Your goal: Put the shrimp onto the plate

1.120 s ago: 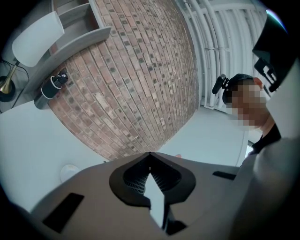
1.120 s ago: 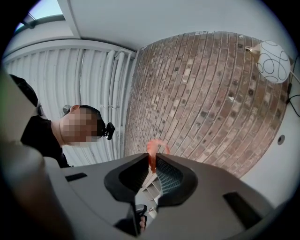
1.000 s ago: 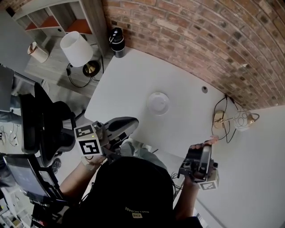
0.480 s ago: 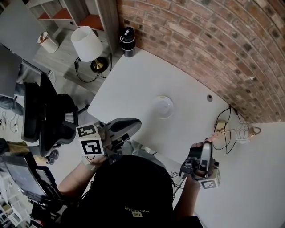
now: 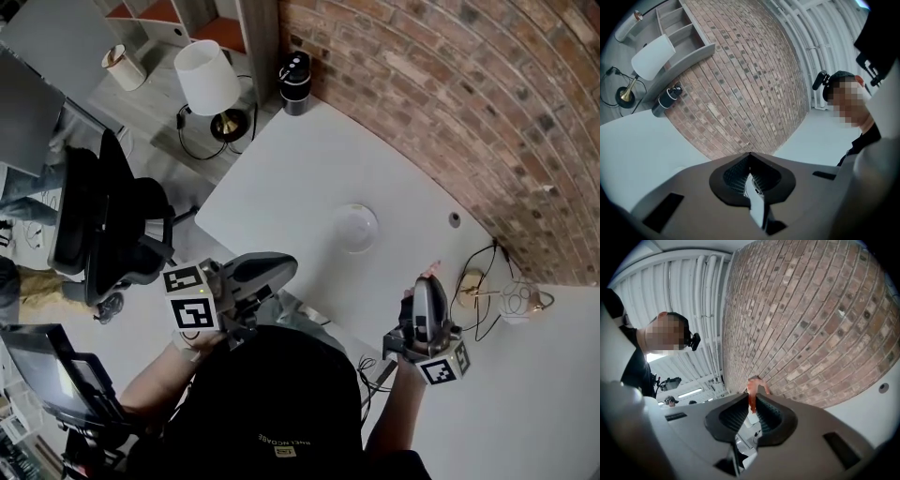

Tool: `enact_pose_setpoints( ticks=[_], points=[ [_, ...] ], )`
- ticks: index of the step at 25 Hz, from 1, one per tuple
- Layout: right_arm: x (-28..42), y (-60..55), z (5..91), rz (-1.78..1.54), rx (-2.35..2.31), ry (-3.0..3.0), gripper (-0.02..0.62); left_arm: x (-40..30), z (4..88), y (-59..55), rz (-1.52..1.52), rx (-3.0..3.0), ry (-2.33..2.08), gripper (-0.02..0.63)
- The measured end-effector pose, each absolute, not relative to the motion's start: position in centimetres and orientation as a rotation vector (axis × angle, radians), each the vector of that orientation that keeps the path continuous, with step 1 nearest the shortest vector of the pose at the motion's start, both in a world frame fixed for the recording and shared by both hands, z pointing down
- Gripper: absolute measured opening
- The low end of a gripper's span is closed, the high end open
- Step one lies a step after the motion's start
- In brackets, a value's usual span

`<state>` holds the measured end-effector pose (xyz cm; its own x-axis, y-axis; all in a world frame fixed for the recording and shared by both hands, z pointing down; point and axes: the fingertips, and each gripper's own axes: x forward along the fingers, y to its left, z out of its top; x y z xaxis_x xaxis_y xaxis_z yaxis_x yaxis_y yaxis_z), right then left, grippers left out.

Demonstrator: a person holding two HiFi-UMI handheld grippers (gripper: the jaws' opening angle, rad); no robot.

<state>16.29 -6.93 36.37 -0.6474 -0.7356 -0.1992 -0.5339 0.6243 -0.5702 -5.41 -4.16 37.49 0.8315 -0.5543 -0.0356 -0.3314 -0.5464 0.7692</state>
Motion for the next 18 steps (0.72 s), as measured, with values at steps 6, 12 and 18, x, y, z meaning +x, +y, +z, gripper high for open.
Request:
enact_pose_setpoints(
  ticks=[6,12,18],
  points=[
    [14.6,-9.8,40.5,-0.686,-1.052,2.634,0.049,-6.6,38.1,-3.1,-0.355,2.158,-0.732,0.003],
    [13.7,-12.3,45.1,-0.729,-1.073,2.802,0.049,-7.8,38.7,-2.1,-0.373,2.113,-0.826,0.003],
    [12.6,-14.2,50.5,-0.833,-1.091,2.948,0.049,-9.0,39.5,-0.8,-0.387,2.068,-0.905,0.003]
  ],
)
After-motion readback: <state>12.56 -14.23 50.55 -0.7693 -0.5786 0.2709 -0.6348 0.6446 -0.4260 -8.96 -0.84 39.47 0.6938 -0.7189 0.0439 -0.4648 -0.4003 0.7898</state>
